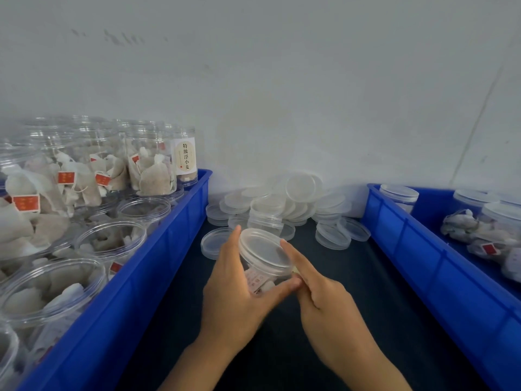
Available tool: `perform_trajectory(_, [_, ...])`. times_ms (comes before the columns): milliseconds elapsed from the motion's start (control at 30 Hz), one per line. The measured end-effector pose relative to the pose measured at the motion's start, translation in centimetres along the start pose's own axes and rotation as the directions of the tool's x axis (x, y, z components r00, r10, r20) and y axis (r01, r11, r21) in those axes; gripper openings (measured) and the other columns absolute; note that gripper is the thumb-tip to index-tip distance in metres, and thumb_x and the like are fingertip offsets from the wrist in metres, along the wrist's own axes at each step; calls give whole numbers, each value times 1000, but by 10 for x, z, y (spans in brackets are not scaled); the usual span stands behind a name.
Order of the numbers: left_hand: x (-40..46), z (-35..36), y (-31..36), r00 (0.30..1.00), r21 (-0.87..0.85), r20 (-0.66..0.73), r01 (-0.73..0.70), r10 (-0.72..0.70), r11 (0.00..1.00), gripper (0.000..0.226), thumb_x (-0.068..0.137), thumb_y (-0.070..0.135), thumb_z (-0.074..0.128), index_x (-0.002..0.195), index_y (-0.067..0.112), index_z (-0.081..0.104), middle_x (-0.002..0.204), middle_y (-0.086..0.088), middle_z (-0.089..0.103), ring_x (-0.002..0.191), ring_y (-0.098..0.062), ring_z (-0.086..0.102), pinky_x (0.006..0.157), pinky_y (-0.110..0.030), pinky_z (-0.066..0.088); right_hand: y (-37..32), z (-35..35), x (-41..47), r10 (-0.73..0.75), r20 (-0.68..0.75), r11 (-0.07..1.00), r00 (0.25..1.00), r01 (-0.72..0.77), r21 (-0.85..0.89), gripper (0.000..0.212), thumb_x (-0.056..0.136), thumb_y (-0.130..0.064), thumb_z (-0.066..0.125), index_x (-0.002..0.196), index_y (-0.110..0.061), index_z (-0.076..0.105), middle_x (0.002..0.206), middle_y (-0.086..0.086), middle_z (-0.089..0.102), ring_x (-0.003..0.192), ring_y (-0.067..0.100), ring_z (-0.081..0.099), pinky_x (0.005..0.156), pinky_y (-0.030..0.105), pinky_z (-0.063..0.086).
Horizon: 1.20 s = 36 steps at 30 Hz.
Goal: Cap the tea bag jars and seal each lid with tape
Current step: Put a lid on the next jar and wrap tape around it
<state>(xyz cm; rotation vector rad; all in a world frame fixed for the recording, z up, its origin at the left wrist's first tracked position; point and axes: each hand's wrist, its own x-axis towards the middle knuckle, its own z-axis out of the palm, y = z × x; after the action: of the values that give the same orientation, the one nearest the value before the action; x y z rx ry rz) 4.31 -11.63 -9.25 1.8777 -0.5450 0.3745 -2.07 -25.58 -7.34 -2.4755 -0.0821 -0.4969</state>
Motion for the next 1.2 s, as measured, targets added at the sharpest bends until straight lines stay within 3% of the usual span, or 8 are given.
perform_trajectory(200, [6,-1,0,991,-89,-128,26,-38,996,69,46,75,74,106,56,46,107,34,57,100,12,55,76,-12,43,1,4,0,30,64,981,997,-42,187,58,101,-34,34,134,-73,4,83,-32,56,71,-11,51,72,11,40])
perform_trajectory(300, [6,-6,-2,989,-125,-135,44,-61,991,70,45,74,74,105,48,51,106,32,59,98,11,58,75,-13,44,2,3,0,125,117,959,985,-150,240,56,98,-50,34,138,-66,-3,71,-10,62,66,2,59,68,18,46])
perform_trajectory(400, [7,-13,-5,988,-138,-131,68,-86,988,71,43,77,73,103,46,53,103,33,61,95,11,60,70,-11,47,2,-4,0,167,142,964,976,-192,184,55,90,-65,31,141,-57,12,74,-13,55,76,4,57,82,30,48])
perform_trajectory(567, [8,-15,-5,992,-196,-29,113,-121,974,73,42,76,76,104,41,59,100,27,67,93,5,64,77,-21,53,3,-23,2,152,99,988,984,-151,-11,44,89,-61,37,132,-54,32,80,-3,67,71,5,59,72,23,47])
perform_trajectory(700, [9,-14,-3,987,-252,48,161,-154,954,81,37,76,78,104,32,64,95,17,72,90,-2,68,82,-32,56,8,-29,2,96,9,981,995,-93,-170,43,90,-61,36,132,-54,31,63,-13,55,57,2,50,60,20,40])
perform_trajectory(933, [13,-18,-1,959,-405,265,205,-100,891,63,49,52,80,103,24,66,93,11,75,84,-3,70,66,-11,52,6,-29,2,111,71,986,991,-101,-133,43,93,-56,38,131,-71,22,93,-17,65,83,0,58,79,23,50])
perform_trajectory(1067, [18,-20,-6,941,-433,328,232,-87,871,66,51,52,79,108,22,65,99,9,75,91,-5,70,71,-12,51,3,-27,0,68,25,985,997,-63,-161,45,91,-58,38,131,-72,23,65,-20,58,66,-11,51,57,16,38])
perform_trajectory(1200, [19,-20,-10,928,-429,356,270,-114,862,69,54,59,73,112,23,64,103,9,74,96,-5,68,73,-10,50,-4,-20,0,29,-6,977,1000,-29,-210,46,89,-61,33,134,-65,29,71,-47,44,67,-14,48,51,17,36])
